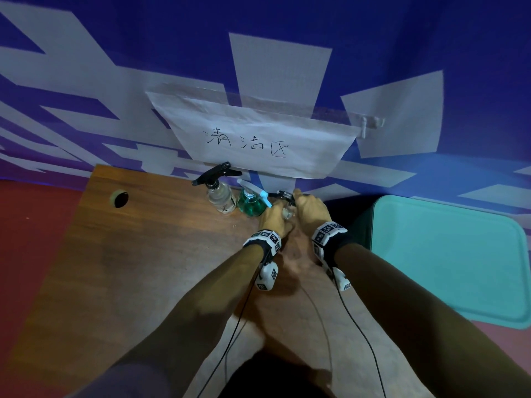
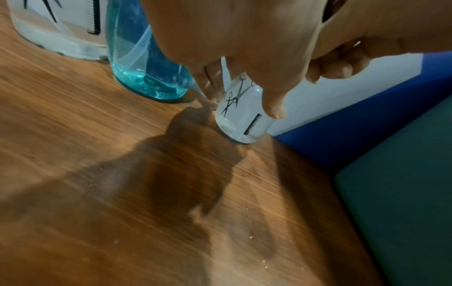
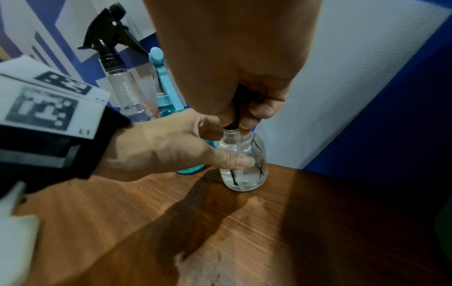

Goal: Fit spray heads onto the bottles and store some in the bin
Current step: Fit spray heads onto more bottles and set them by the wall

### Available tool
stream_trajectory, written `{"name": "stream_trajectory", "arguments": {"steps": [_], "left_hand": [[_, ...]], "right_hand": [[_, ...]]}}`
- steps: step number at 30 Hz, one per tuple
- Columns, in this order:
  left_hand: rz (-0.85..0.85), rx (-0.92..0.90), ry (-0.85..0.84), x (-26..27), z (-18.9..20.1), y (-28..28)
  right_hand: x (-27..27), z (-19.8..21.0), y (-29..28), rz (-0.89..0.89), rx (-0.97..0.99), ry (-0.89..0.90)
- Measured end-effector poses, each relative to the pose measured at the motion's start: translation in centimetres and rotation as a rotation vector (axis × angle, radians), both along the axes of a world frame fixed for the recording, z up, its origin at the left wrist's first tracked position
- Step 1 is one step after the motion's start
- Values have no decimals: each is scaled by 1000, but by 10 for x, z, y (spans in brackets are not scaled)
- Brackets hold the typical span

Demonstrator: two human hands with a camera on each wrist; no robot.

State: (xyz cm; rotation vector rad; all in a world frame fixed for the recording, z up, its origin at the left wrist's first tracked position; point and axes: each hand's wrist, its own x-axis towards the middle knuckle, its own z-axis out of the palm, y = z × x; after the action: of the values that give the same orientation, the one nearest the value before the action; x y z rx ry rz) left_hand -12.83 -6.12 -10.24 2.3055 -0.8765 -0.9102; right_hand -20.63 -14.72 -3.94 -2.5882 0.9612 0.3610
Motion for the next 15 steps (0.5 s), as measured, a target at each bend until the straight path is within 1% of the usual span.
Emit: {"name": "stream_trajectory", "arguments": {"steps": [6,12,15], "left_hand": [[-7,36,-5,3,3,-1],[-13,85,-36,0,10,-5],[-14,80,-42,1,10,-6]], "right_hand": [[2,-4,-3,-9,-1,7],[-2,-10,-2,10,-94,0],[-1,-12,0,-11,-114,3]]}}
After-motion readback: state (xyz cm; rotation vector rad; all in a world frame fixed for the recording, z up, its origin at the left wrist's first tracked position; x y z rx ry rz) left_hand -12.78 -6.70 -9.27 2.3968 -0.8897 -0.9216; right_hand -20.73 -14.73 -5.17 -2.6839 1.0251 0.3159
